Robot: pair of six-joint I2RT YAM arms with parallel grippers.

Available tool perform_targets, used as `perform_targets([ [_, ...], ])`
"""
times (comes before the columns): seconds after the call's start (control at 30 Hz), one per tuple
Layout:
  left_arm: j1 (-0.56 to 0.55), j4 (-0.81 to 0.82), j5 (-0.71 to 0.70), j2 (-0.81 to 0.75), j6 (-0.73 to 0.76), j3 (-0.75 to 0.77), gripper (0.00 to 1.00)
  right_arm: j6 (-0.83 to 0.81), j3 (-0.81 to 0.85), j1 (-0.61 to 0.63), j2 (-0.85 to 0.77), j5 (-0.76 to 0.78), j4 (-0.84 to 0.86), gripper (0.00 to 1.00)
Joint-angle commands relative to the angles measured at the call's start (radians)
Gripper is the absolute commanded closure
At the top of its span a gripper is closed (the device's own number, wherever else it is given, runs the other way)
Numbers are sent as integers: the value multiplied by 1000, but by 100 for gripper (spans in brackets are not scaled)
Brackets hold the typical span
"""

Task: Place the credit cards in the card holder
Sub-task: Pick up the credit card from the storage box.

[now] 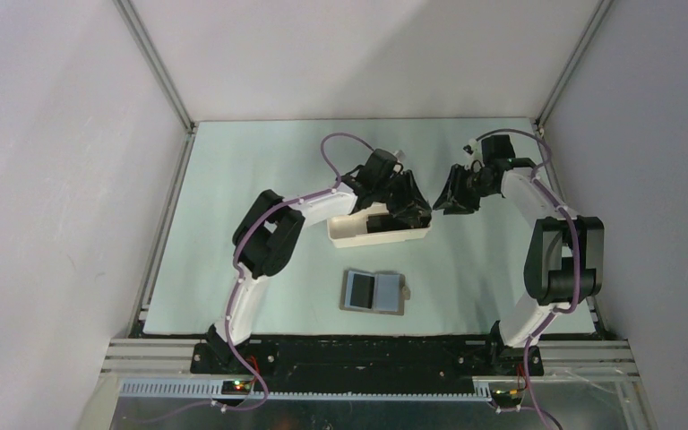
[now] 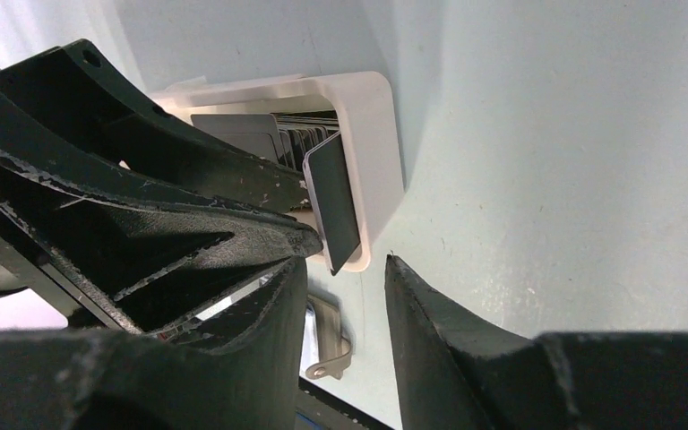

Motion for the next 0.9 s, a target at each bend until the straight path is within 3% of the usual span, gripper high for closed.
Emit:
perform_targets([
  [0.0,4,58,-6,-42,-18,0,58,6,2,0,-14,-31,18,59],
  [0.23,4,35,-20,-34,-7,-2,80,0,-7,-1,-11,-17,14,60],
  [0.47,4,-20,-49,-45,32,-9,90,-5,-13,-1,-7,-9,6,60],
  [0.87,6,-63,-76,-102,76,-38,92,-4,-11,24,23,-21,11,60],
])
